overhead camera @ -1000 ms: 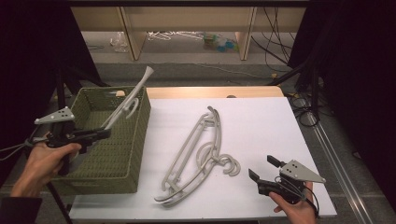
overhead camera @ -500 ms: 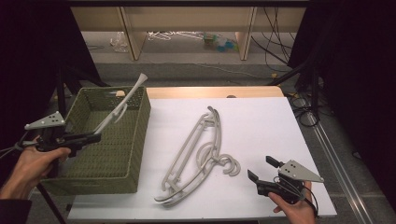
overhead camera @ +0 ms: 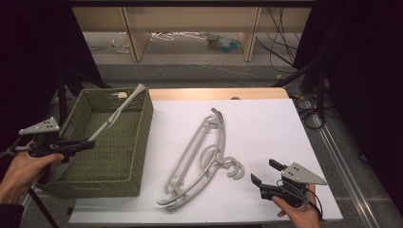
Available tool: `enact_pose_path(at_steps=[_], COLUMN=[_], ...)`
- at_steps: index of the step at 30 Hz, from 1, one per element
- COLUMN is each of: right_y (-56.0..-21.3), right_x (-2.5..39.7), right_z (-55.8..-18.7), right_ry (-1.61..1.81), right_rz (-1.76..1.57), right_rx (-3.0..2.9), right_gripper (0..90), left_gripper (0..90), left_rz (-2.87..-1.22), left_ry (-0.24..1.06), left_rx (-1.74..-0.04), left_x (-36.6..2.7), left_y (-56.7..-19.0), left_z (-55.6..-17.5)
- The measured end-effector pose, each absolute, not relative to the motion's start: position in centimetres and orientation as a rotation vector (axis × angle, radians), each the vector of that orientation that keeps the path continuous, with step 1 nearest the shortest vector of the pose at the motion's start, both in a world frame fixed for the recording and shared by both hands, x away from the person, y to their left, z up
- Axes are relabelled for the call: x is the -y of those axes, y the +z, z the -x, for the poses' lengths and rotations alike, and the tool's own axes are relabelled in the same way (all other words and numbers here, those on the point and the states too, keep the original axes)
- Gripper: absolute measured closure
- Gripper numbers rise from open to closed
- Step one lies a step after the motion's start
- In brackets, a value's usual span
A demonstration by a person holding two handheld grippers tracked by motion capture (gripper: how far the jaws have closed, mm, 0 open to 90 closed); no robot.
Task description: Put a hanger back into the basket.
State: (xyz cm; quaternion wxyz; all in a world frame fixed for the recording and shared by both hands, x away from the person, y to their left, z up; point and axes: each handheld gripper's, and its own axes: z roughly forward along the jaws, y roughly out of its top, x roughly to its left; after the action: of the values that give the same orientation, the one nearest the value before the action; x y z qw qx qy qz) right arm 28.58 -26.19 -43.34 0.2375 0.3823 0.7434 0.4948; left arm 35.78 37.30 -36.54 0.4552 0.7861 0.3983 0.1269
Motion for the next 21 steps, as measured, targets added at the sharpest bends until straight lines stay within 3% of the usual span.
enact_pose_path(at_steps=[9, 21], right_y=[-43.4, -43.5], right_x=[26.0, 26.0], right_z=[-28.6, -28.6], right_ry=[1.361, 1.349], right_rz=[-1.051, -1.043], right_rx=[-2.045, -2.059], right_gripper=[19.0, 19.0], left_gripper=[81.1, 79.3], left_rz=[-1.961, -1.991], left_ry=[0.292, 0.244], left_rx=[-1.057, -1.284], left_x=[-38.1, -39.2], left_y=[-37.8, -39.9], left_z=[-36.7, -38.9])
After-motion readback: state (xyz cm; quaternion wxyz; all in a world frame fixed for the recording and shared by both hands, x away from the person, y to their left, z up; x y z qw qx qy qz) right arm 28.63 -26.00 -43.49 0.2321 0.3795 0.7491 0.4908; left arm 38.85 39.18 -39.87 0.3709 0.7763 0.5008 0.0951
